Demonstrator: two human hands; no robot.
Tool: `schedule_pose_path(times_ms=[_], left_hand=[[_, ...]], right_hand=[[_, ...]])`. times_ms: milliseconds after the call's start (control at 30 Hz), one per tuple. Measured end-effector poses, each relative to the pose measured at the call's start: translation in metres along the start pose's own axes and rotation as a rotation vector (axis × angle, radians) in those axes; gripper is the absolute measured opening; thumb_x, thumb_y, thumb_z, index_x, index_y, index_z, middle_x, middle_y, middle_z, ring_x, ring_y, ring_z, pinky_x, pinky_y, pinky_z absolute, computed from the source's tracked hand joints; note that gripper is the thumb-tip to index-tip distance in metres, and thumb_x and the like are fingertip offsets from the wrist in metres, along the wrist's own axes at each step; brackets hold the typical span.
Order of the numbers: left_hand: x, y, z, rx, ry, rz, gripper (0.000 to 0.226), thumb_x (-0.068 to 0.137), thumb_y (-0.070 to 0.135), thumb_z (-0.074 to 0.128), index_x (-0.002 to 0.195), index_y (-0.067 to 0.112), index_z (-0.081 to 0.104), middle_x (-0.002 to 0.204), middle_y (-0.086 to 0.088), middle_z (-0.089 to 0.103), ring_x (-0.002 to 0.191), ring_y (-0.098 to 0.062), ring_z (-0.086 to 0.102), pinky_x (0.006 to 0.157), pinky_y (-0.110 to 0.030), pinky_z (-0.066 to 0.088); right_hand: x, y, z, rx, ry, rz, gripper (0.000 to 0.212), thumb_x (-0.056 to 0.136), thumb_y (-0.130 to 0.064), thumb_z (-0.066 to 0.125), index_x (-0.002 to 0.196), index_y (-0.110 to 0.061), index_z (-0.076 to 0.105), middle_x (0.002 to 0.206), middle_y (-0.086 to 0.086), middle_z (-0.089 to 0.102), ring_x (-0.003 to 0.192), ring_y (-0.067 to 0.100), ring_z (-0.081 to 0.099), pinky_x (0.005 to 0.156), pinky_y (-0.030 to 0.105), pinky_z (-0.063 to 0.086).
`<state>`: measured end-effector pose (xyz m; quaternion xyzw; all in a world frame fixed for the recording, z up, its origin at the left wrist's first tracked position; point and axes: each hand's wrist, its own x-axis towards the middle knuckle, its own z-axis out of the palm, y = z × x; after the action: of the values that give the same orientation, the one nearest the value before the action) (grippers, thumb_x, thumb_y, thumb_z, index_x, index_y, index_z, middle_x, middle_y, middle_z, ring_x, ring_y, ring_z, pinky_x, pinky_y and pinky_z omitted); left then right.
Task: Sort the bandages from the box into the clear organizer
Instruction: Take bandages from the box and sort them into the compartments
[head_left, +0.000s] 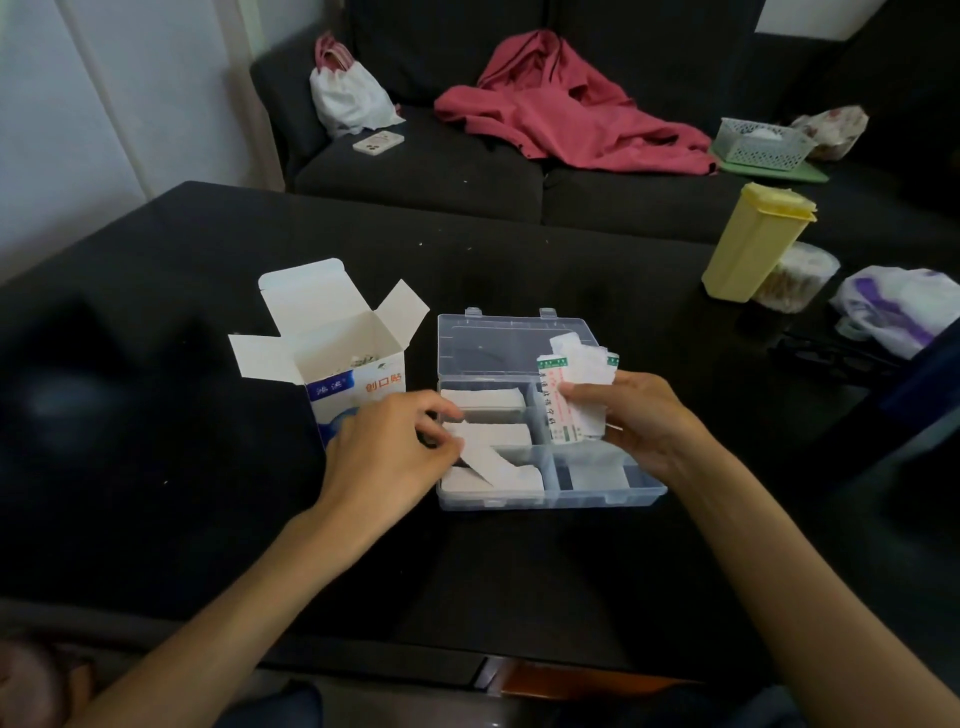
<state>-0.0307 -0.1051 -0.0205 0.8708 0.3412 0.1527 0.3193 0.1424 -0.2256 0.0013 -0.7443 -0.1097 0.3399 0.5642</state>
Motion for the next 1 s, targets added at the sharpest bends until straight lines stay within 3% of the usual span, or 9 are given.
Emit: schedule_pose_path(times_ms=[167, 300, 400, 500, 567, 667, 867, 1000], left_hand=[[0.000, -0.004, -0.006, 0.102, -0.132, -0.010, 0.008, 0.081, 0.038, 0.069, 0.090, 0.038, 0.068, 0.079, 0.021, 0.067, 0.078, 0.006, 0.058, 0.070, -0.014, 0.043], [0.002, -0.007, -0.010, 0.140, -0.129, 0.005, 0.005, 0.082, 0.041, 0.067, 0.086, 0.038, 0.068, 0.080, 0.018, 0.065, 0.082, -0.002, 0.058, 0.082, -0.023, 0.050], [0.001, -0.005, -0.009, 0.133, -0.064, 0.065, 0.010, 0.084, 0.044, 0.063, 0.089, 0.037, 0.068, 0.074, 0.017, 0.062, 0.076, -0.004, 0.057, 0.073, -0.018, 0.046], [0.003, 0.003, -0.008, -0.098, -0.024, 0.093, 0.014, 0.086, 0.042, 0.061, 0.093, 0.034, 0.070, 0.079, 0.019, 0.066, 0.074, -0.001, 0.061, 0.066, -0.014, 0.047], [0.005, 0.010, -0.006, -0.324, -0.096, 0.052, 0.012, 0.088, 0.035, 0.060, 0.097, 0.033, 0.068, 0.081, 0.019, 0.068, 0.071, 0.001, 0.065, 0.056, -0.011, 0.048], [0.006, 0.016, -0.003, -0.561, -0.146, -0.048, 0.005, 0.084, 0.032, 0.066, 0.087, 0.035, 0.064, 0.071, 0.021, 0.067, 0.069, 0.003, 0.067, 0.051, -0.014, 0.052], [0.010, 0.014, -0.002, -0.557, -0.030, -0.029, 0.013, 0.076, 0.029, 0.075, 0.078, 0.036, 0.063, 0.072, 0.022, 0.065, 0.067, 0.013, 0.062, 0.050, -0.005, 0.045], [0.011, 0.011, -0.004, -0.598, -0.049, -0.061, 0.011, 0.077, 0.025, 0.074, 0.086, 0.024, 0.069, 0.076, 0.011, 0.071, 0.068, 0.002, 0.068, 0.053, -0.011, 0.050]], right_hand=[[0.000, 0.000, -0.001, -0.002, -0.015, -0.003, 0.019, 0.079, -0.013, 0.071, 0.096, -0.011, 0.065, 0.087, 0.002, 0.068, 0.076, 0.014, 0.066, 0.053, 0.022, 0.052], [-0.001, -0.001, -0.001, 0.011, -0.058, 0.008, 0.015, 0.079, -0.013, 0.071, 0.093, -0.012, 0.065, 0.088, 0.003, 0.068, 0.079, 0.015, 0.066, 0.059, 0.024, 0.053], [-0.002, -0.002, 0.002, 0.029, -0.100, 0.014, 0.010, 0.081, -0.013, 0.070, 0.090, -0.014, 0.065, 0.091, 0.004, 0.068, 0.082, 0.016, 0.066, 0.062, 0.025, 0.055], [-0.006, 0.000, 0.010, 0.012, -0.196, 0.011, 0.009, 0.084, -0.013, 0.066, 0.093, -0.014, 0.064, 0.099, 0.006, 0.068, 0.088, 0.018, 0.066, 0.070, 0.028, 0.058], [-0.011, 0.003, 0.017, -0.012, -0.265, -0.013, 0.012, 0.085, -0.012, 0.064, 0.097, -0.013, 0.064, 0.100, 0.005, 0.069, 0.089, 0.018, 0.067, 0.072, 0.028, 0.057], [-0.016, 0.005, 0.026, -0.051, -0.295, -0.060, 0.019, 0.083, -0.013, 0.067, 0.102, -0.012, 0.066, 0.100, 0.005, 0.071, 0.088, 0.017, 0.069, 0.069, 0.026, 0.057], [-0.016, 0.005, 0.029, -0.110, -0.297, -0.038, 0.026, 0.079, -0.015, 0.071, 0.105, -0.015, 0.068, 0.097, 0.000, 0.072, 0.080, 0.013, 0.070, 0.064, 0.024, 0.056], [-0.015, 0.003, 0.024, -0.041, -0.327, 0.006, 0.020, 0.079, -0.011, 0.070, 0.100, -0.011, 0.069, 0.093, 0.004, 0.073, 0.079, 0.014, 0.071, 0.065, 0.025, 0.057]])
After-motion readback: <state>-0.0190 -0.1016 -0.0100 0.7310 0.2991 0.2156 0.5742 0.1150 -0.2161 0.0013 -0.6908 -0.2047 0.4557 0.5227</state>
